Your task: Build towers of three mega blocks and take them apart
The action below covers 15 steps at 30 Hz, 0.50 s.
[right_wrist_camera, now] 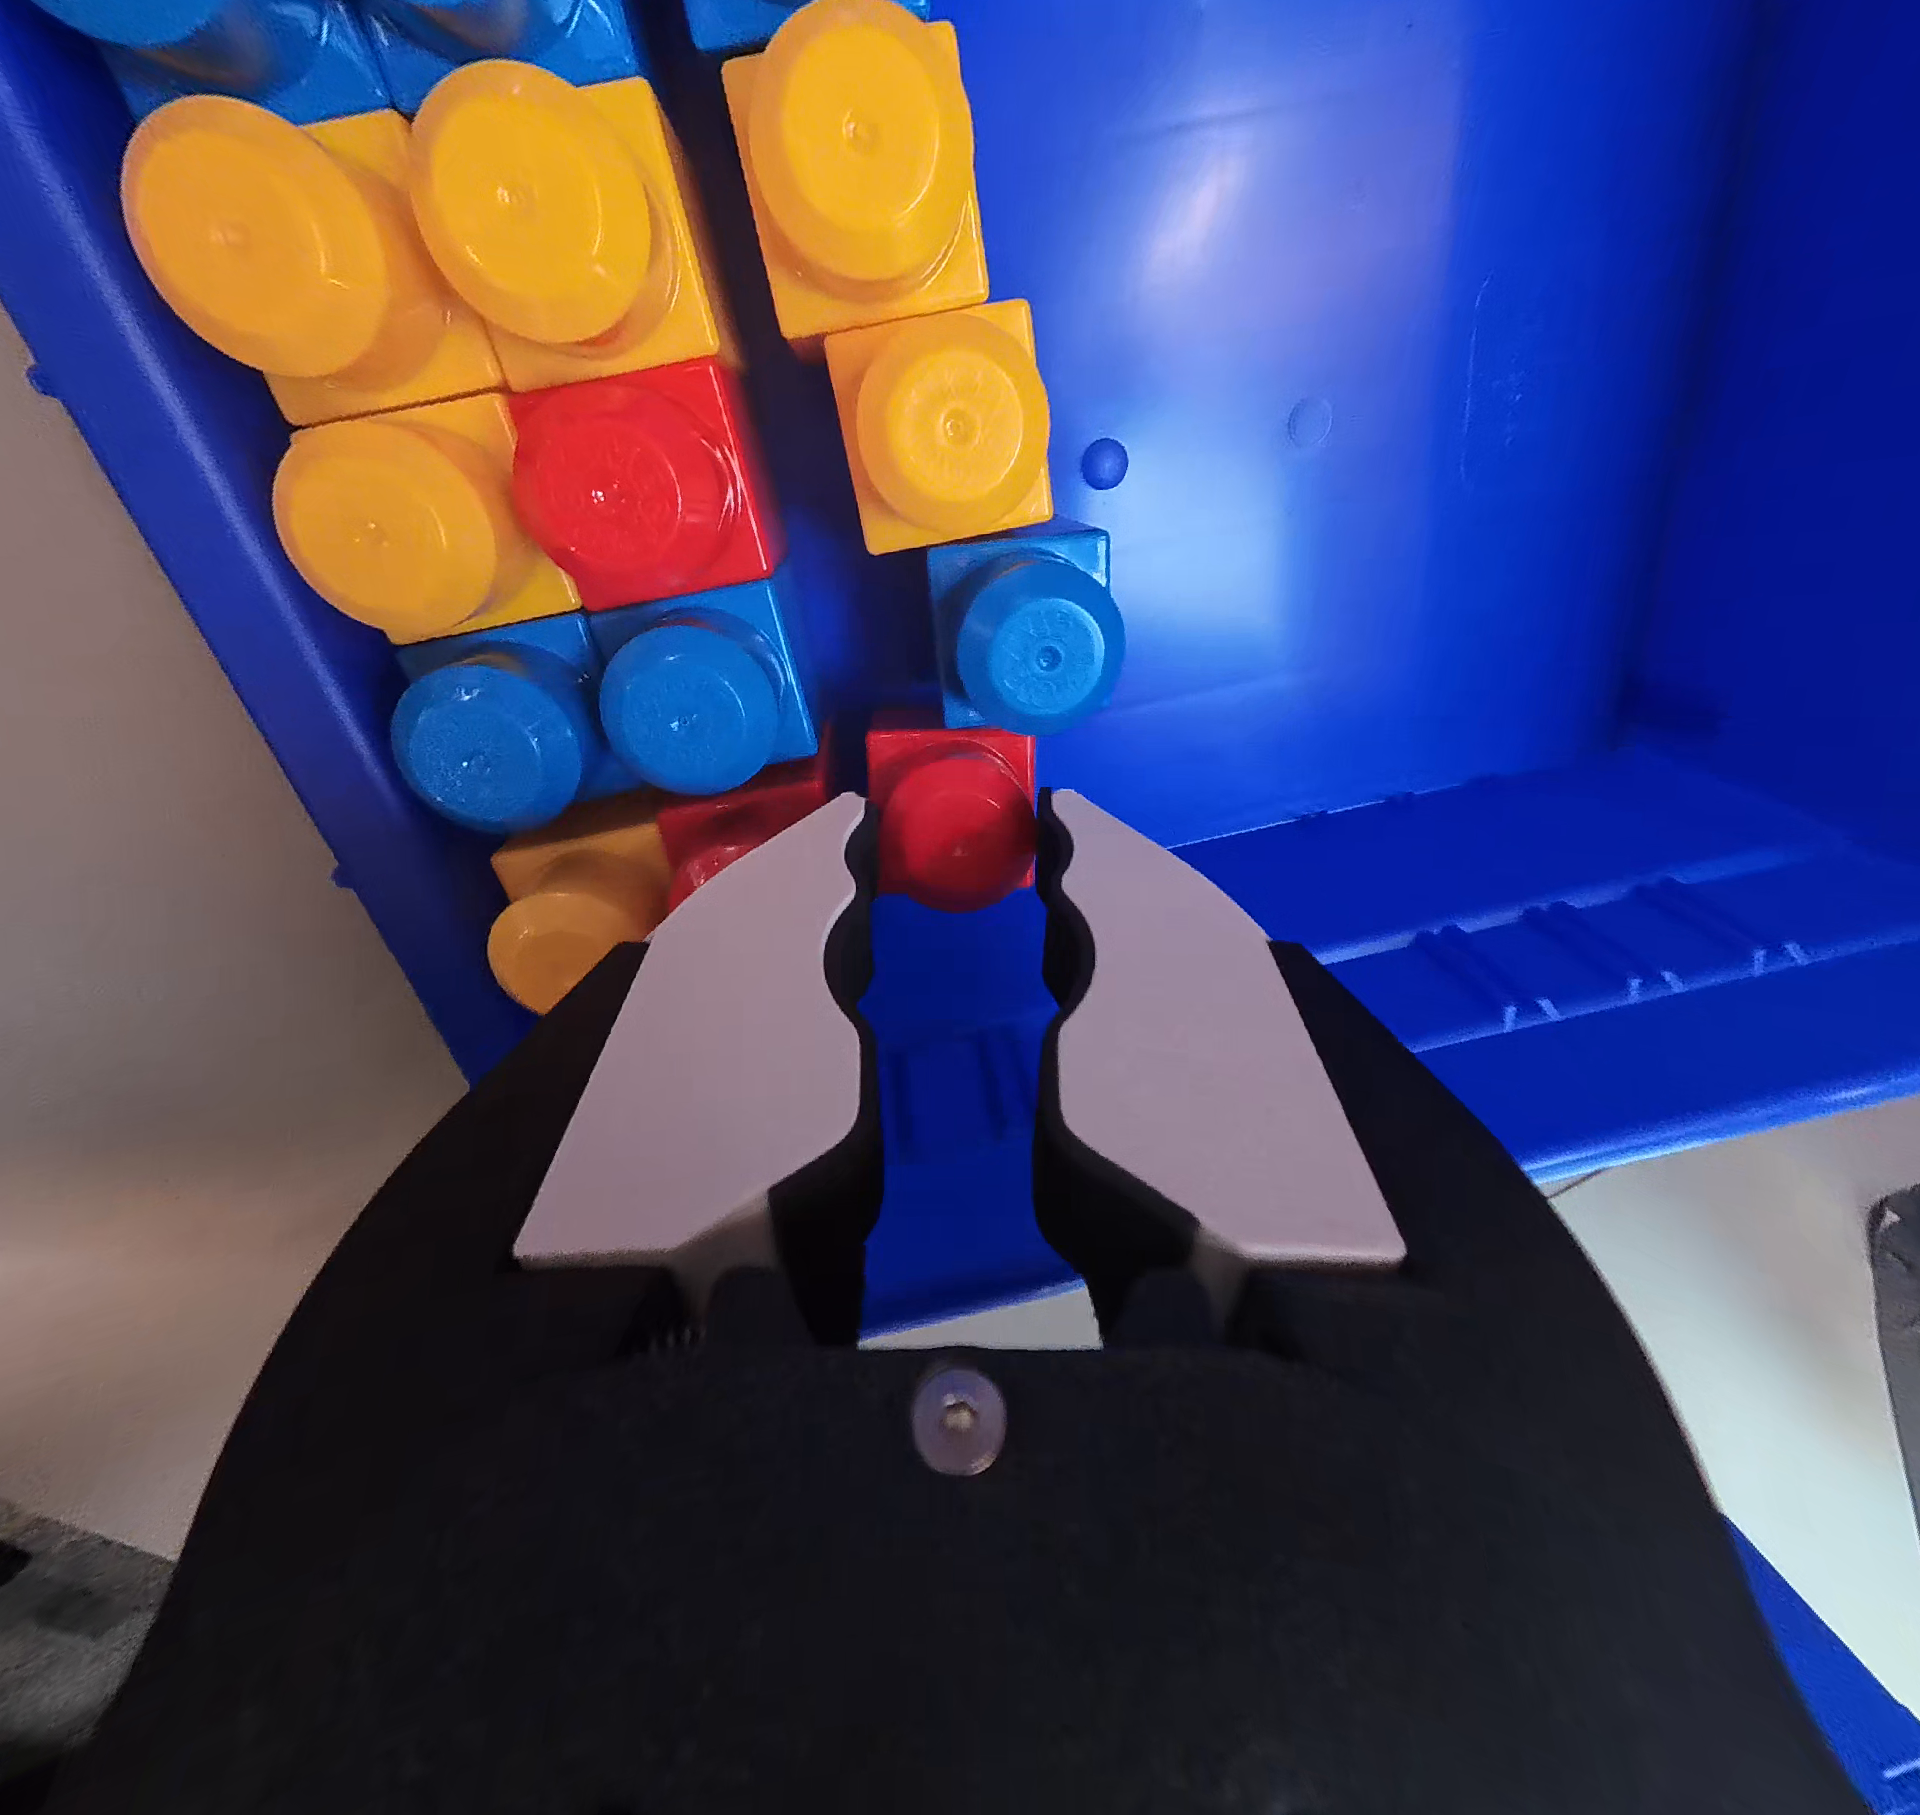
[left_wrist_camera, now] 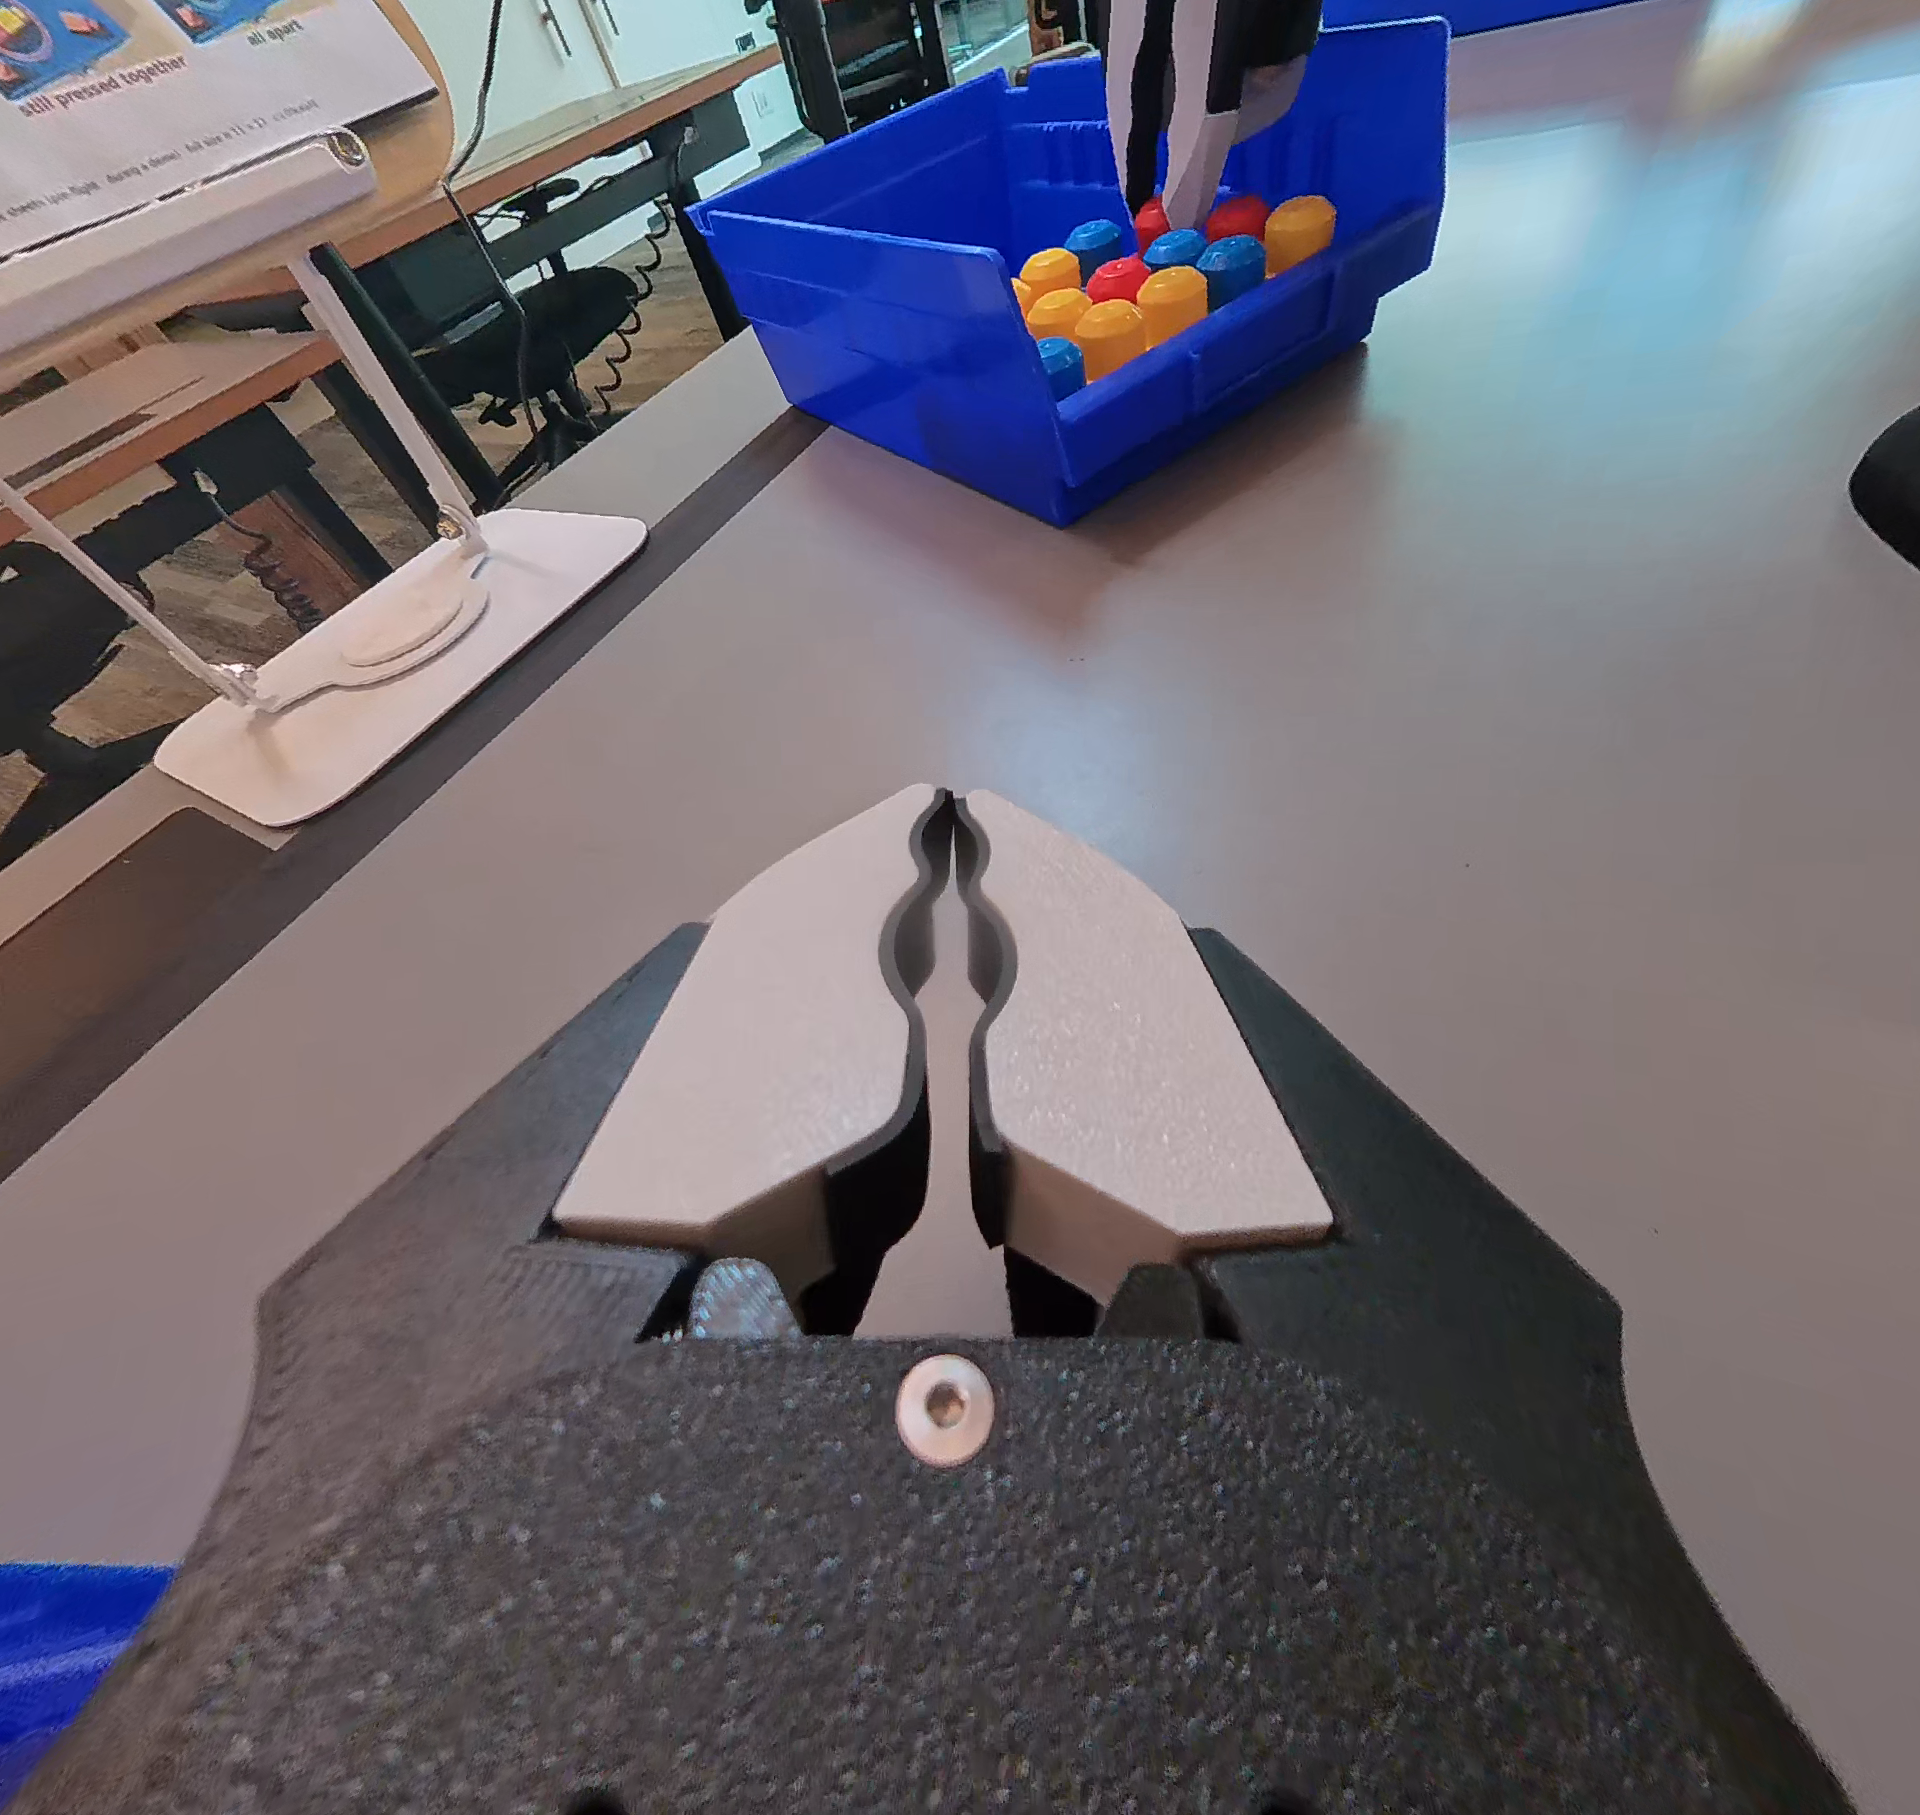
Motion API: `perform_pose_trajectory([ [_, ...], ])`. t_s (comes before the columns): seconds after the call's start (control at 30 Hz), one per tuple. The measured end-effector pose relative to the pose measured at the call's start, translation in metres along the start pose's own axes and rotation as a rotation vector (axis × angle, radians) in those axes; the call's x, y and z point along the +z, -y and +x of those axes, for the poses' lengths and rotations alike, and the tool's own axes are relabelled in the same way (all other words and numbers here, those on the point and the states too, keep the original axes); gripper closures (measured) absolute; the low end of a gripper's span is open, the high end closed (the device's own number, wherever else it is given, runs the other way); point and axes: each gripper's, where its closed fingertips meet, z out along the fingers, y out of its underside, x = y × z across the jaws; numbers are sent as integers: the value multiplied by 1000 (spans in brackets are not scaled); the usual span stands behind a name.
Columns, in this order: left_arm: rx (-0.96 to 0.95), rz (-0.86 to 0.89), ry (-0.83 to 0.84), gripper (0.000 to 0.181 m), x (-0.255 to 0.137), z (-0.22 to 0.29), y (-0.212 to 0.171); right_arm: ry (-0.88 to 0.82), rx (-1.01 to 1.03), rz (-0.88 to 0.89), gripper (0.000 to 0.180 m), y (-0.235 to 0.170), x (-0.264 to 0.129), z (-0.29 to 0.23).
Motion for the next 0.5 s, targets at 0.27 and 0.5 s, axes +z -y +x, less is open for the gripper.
perform_pose_trajectory([
  [0.27,1,-10,-13,181,2,2,-3,-16,26,59,130,19,-16,8],
  [0.5,2,-10,-14,181,1,2,-4,-8,16,28,150,25,8,6],
])
